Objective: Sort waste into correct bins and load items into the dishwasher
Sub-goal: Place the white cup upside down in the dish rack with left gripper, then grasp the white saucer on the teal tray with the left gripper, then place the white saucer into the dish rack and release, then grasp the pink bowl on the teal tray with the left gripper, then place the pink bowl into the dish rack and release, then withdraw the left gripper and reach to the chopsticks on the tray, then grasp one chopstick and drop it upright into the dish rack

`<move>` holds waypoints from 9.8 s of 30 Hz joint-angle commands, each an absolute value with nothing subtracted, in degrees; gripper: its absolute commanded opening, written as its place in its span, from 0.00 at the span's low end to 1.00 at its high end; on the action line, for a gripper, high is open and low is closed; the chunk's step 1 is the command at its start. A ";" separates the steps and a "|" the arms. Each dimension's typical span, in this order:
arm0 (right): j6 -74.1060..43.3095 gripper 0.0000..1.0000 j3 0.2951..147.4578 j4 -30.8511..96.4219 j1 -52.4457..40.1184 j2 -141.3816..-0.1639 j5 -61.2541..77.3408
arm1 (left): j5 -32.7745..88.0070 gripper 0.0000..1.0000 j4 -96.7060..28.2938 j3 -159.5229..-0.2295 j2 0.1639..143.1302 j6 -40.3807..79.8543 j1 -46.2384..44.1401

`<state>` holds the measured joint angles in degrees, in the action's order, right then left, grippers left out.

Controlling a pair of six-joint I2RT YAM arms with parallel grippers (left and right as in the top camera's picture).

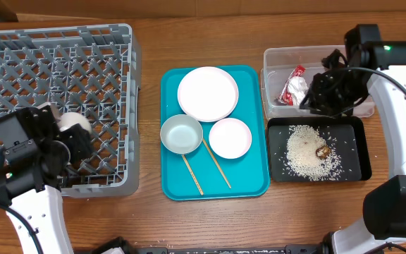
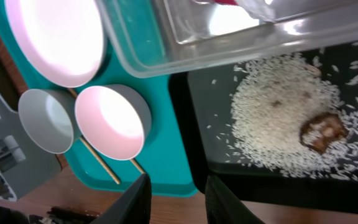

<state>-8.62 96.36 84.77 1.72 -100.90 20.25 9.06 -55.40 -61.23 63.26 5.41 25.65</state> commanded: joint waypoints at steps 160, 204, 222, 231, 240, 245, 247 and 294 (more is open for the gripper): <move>-20.18 1.00 96.73 91.90 13.58 -99.77 0.10 | 11.92 0.71 -63.90 -98.45 120.66 -8.03 -42.04; -20.14 1.00 96.73 92.27 13.58 -99.77 0.08 | 51.77 0.04 -68.25 -110.39 106.87 -14.81 11.64; -19.53 1.00 96.73 92.05 13.58 -99.77 0.05 | 70.72 0.04 -65.08 -110.39 128.99 -18.24 31.07; -19.53 1.00 96.73 91.85 13.58 -99.77 0.05 | 70.06 0.77 -75.50 -110.43 127.02 -22.22 40.73; -19.53 1.00 96.73 92.55 13.58 -99.77 0.08 | 55.57 1.00 -77.87 -110.41 108.68 -16.19 39.05; -19.55 1.00 96.73 92.62 13.58 -99.77 0.10 | 27.31 1.00 -84.07 -110.41 98.70 1.61 23.24; -19.53 1.00 96.73 92.88 13.58 -99.77 0.10 | 19.84 1.00 -86.06 -110.41 97.41 7.46 16.78; -19.55 1.00 96.73 93.36 13.58 -99.77 0.78 | 7.55 0.04 -45.30 -59.11 104.88 50.17 -27.29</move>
